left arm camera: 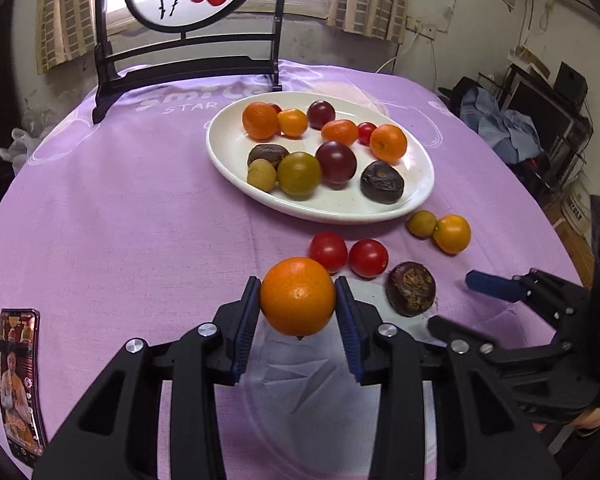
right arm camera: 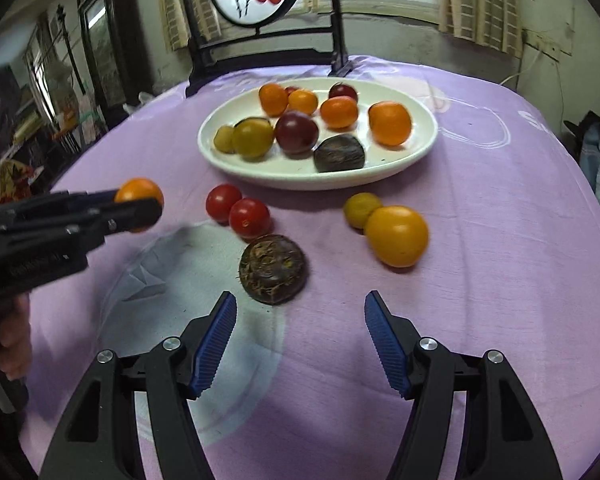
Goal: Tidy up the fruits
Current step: 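Grasp an orange cherry tomato with the left tool while the right tool grasps a mangosteen, then carry the orange tomato and mangosteen onto the plate and open both tools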
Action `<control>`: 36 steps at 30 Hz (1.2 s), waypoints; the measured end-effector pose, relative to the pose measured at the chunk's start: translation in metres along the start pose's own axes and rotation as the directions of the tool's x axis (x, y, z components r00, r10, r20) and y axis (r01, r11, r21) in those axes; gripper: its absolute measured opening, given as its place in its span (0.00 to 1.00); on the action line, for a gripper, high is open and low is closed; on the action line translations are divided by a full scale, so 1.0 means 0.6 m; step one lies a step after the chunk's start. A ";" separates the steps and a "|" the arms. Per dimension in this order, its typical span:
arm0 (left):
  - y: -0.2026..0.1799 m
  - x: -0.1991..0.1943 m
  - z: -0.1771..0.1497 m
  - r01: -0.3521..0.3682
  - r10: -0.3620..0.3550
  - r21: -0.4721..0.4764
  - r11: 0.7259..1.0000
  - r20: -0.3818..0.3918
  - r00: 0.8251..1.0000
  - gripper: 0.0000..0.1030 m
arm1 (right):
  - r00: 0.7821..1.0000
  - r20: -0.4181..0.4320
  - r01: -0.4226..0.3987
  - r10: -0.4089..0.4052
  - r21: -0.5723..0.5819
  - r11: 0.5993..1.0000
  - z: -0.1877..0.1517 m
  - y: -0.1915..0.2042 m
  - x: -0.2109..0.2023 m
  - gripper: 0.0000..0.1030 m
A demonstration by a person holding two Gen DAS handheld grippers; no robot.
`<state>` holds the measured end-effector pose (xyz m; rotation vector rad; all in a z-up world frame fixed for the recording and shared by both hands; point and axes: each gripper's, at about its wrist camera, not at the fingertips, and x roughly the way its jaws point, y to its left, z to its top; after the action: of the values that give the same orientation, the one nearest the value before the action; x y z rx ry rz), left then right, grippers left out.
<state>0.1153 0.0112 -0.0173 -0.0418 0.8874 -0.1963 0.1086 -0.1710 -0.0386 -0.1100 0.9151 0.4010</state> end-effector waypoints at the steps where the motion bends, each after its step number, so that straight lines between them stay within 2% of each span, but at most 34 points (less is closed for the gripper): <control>1: 0.003 0.001 0.000 0.006 -0.006 0.000 1.000 0.000 1.000 0.36 | 1.000 -0.006 0.002 -0.002 -0.011 1.000 0.003 0.005 0.004 0.65; 6: 0.011 0.008 0.000 0.024 -0.024 -0.010 1.000 -0.006 1.000 0.36 | 0.999 -0.021 0.035 -0.036 -0.049 0.998 0.025 0.029 0.033 0.65; 7: 0.014 0.011 -0.001 0.025 -0.025 -0.016 1.000 -0.012 1.000 0.36 | 0.999 -0.026 0.042 -0.044 -0.056 0.998 0.028 0.033 0.040 0.62; 8: 0.016 0.013 -0.002 0.025 -0.025 -0.021 0.999 -0.018 1.000 0.36 | 0.998 -0.032 0.054 -0.056 -0.067 0.996 0.030 0.038 0.045 0.50; 10: 0.020 0.019 -0.003 0.025 -0.026 -0.031 0.999 -0.027 0.999 0.36 | 0.996 -0.019 0.085 -0.087 -0.090 0.992 0.030 0.047 0.046 0.42; 14: 0.020 0.027 -0.003 0.014 -0.016 -0.037 0.999 -0.037 0.999 0.36 | 0.998 -0.008 0.066 -0.067 -0.085 0.994 0.027 0.046 0.027 0.42; 18: 0.013 0.014 0.006 0.030 -0.031 -0.032 0.999 -0.028 0.999 0.36 | 0.996 0.074 0.053 -0.048 -0.065 0.996 0.041 0.031 -0.027 0.42; 24: -0.008 -0.012 0.080 0.005 -0.005 0.012 1.000 0.045 0.999 0.36 | 0.982 0.178 0.069 -0.060 -0.046 0.997 0.092 0.007 -0.072 0.42; 28: -0.018 0.007 0.132 0.007 -0.007 -0.001 1.000 0.052 0.999 0.36 | 0.977 0.205 0.058 -0.049 -0.039 0.998 0.125 -0.004 -0.061 0.42; 31: -0.020 0.039 0.161 -0.022 0.023 -0.013 1.000 0.040 0.999 0.36 | 0.979 0.197 0.059 -0.051 -0.037 0.998 0.149 -0.010 -0.038 0.42; 33: -0.018 0.069 0.173 -0.055 0.056 -0.022 0.998 0.017 0.998 0.36 | 0.981 0.187 0.066 -0.057 -0.039 0.997 0.161 -0.014 -0.020 0.42; 36: -0.009 0.105 0.180 -0.066 0.065 -0.043 0.997 -0.013 0.998 0.36 | 0.985 0.160 0.062 -0.057 -0.026 0.998 0.175 -0.024 0.011 0.42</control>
<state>0.2364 -0.0110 0.0033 -0.0517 0.9032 -0.1163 0.1964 -0.1549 0.0191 -0.1313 0.7465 0.3632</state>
